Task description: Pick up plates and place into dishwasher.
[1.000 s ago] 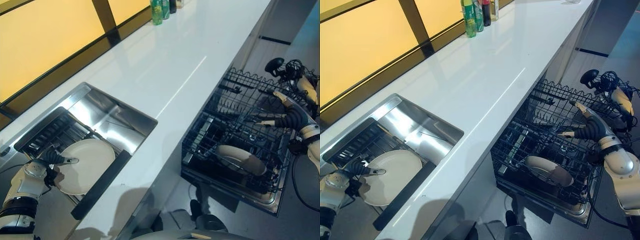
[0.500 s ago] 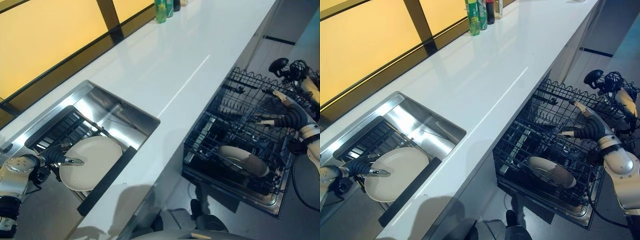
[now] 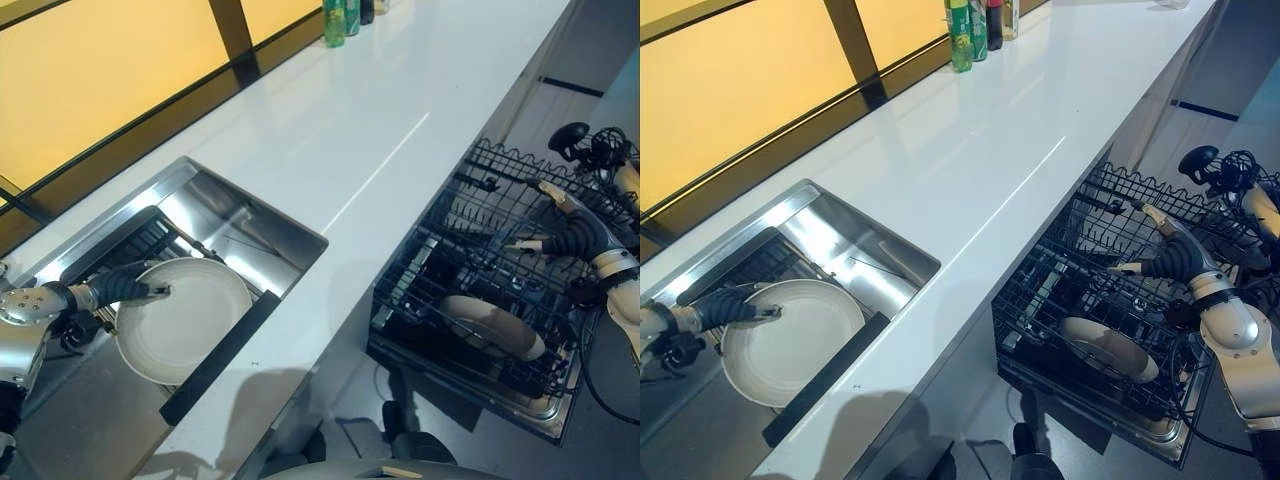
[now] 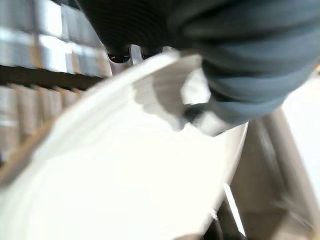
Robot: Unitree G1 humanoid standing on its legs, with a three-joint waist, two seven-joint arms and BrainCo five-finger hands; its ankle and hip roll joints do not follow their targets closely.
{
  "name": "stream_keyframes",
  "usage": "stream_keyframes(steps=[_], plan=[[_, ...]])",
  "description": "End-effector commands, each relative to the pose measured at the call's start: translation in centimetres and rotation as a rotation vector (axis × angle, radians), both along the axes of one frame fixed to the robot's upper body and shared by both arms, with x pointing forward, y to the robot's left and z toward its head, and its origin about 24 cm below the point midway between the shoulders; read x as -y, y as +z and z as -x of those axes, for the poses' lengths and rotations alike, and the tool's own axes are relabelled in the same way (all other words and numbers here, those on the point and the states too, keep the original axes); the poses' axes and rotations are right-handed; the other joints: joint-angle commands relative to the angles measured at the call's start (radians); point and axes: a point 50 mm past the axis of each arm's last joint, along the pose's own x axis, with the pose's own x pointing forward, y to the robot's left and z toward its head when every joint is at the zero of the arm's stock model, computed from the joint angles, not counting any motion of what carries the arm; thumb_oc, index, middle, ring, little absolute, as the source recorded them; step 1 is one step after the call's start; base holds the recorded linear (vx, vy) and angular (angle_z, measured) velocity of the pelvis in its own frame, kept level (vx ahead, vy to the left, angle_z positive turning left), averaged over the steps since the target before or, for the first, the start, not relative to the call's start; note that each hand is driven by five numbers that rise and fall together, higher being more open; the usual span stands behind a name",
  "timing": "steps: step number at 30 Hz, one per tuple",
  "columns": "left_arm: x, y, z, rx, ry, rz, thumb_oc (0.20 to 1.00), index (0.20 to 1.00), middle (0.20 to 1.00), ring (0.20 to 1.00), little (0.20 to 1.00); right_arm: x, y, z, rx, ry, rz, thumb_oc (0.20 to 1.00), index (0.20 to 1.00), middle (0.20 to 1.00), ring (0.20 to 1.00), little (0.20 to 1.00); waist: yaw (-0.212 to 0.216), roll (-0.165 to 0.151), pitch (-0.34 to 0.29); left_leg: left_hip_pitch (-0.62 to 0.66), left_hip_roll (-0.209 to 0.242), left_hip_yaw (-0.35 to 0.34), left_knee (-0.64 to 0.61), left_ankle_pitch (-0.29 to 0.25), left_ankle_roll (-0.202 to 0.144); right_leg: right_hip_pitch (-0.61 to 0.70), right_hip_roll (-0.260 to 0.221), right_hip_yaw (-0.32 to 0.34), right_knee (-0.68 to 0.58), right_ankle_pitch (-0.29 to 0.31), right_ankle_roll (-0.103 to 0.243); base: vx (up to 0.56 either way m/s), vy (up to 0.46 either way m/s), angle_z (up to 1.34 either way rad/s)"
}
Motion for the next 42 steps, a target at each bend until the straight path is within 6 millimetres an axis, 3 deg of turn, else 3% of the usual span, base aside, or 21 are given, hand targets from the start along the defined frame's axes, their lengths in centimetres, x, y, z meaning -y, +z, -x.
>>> stream_keyframes(steps=[1, 7, 13, 16, 24, 27, 31, 35, 36, 42], plan=[[2.6, -0.3, 0.7, -0.03, -0.195, 0.109, 0.2, 0.2, 0.2, 0.2, 0.2, -1.1, 2.3, 0.1, 0.096, 0.053, 0.055, 1.0, 1.0, 1.0, 1.0, 1.0, -0.007, -0.043, -0.096, -0.127, -0.014, -0.014, 0.08, 0.022, 0.024, 0.011, -0.11, -0.044, 0.184, -0.19, 0.089, 0.0, 0.0, 0.0], [3.2, 0.6, 0.5, 0.055, -0.179, 0.096, 0.2, 0.2, 0.2, 0.2, 0.2, -1.0, 2.3, 0.2, 0.104, 0.039, 0.048, 1.0, 1.0, 1.0, 1.0, 1.0, -0.001, -0.046, -0.1, -0.125, -0.014, -0.017, 0.079, 0.023, 0.023, 0.014, -0.107, -0.046, 0.184, -0.19, 0.087, 0.0, 0.0, 0.0], [1.2, 1.6, -0.1, 0.242, 0.034, -0.004, 0.2, 0.2, 0.2, 0.2, 0.2, -0.3, 2.4, 0.5, 0.162, -0.017, 0.018, 1.0, 1.0, 1.0, 1.0, 1.0, 0.004, -0.056, -0.108, -0.123, -0.009, -0.017, 0.074, 0.026, 0.022, 0.018, -0.104, -0.05, 0.179, -0.193, 0.086, 0.0, 0.0, 0.0], [0.3, 2.9, -0.2, 0.386, 0.146, -0.04, 0.2, 0.2, 0.2, 0.2, 0.2, 0.0, 3.2, 0.9, 0.246, -0.047, -0.011, 1.0, 1.0, 1.0, 1.0, 1.0, 0.012, -0.064, -0.111, -0.126, -0.007, -0.022, 0.071, 0.029, 0.023, 0.021, -0.1, -0.053, 0.177, -0.196, 0.083, -0.01, -0.008, 0.01], [0.0, 5.8, -0.5, 0.839, 0.398, -0.181, 0.2, 0.2, 0.2, 0.2, 0.2, -1.2, 4.7, 0.9, 0.45, -0.026, -0.056, 1.0, 1.0, 1.0, 1.0, 1.0, 0.047, -0.086, -0.124, -0.139, -0.011, -0.047, 0.071, 0.029, 0.021, 0.024, -0.09, -0.071, 0.18, -0.207, 0.068, -0.01, -0.016, 0.07], [1.1, 7.7, -0.1, 1.098, 0.469, -0.232, 0.2, 0.2, 0.2, 0.2, 0.2, -2.1, 5.5, 0.9, 0.558, 0.015, -0.097, 1.0, 1.0, 1.0, 1.0, 1.0, 0.066, -0.097, -0.132, -0.146, -0.013, -0.062, 0.074, 0.028, 0.019, 0.023, -0.085, -0.076, 0.185, -0.213, 0.06, -0.02, -0.013, 0.06], [2.5, 9.3, 0.4, 1.306, 0.501, -0.216, 0.2, 0.2, 0.2, 0.2, 0.2, -3.8, 6.6, 0.9, 0.65, 0.096, -0.138, 1.0, 1.0, 1.0, 1.0, 1.0, 0.083, -0.105, -0.14, -0.155, -0.013, -0.074, 0.076, 0.033, 0.016, 0.02, -0.081, -0.083, 0.189, -0.213, 0.053, -0.01, -0.01, 0.1], [3.1, 9.7, 0.7, 1.393, 0.505, -0.205, 0.2, 0.2, 0.2, 0.2, 0.2, -4.7, 6.9, 0.9, 0.68, 0.156, -0.155, 1.0, 1.0, 1.0, 1.0, 1.0, 0.089, -0.11, -0.145, -0.156, -0.012, -0.079, 0.076, 0.032, 0.014, 0.02, -0.08, -0.086, 0.191, -0.215, 0.051, 0.01, -0.009, 0.04], [4.4, 10.5, 1.1, 1.54, 0.477, -0.182, 0.2, 0.2, 0.2, 0.2, 0.2, -6.4, 7.3, 0.7, 0.684, 0.256, -0.177, 1.0, 1.0, 1.0, 1.0, 1.0, 0.102, -0.118, -0.159, -0.15, -0.013, -0.087, 0.069, 0.025, 0.011, 0.026, -0.079, -0.088, 0.191, -0.225, 0.048, 0.03, -0.02, 0.1], [6.7, 11.8, 1.7, 1.775, 0.383, -0.102, 0.2, 0.2, 0.2, 0.2, 0.2, -9.1, 7.6, 0.2, 0.631, 0.457, -0.253, 1.0, 1.0, 1.0, 1.0, 1.0, 0.104, -0.124, -0.179, -0.151, -0.015, -0.094, 0.067, 0.027, 0.007, 0.025, -0.077, -0.087, 0.195, -0.228, 0.046, 0.0, -0.002, 0.05]])
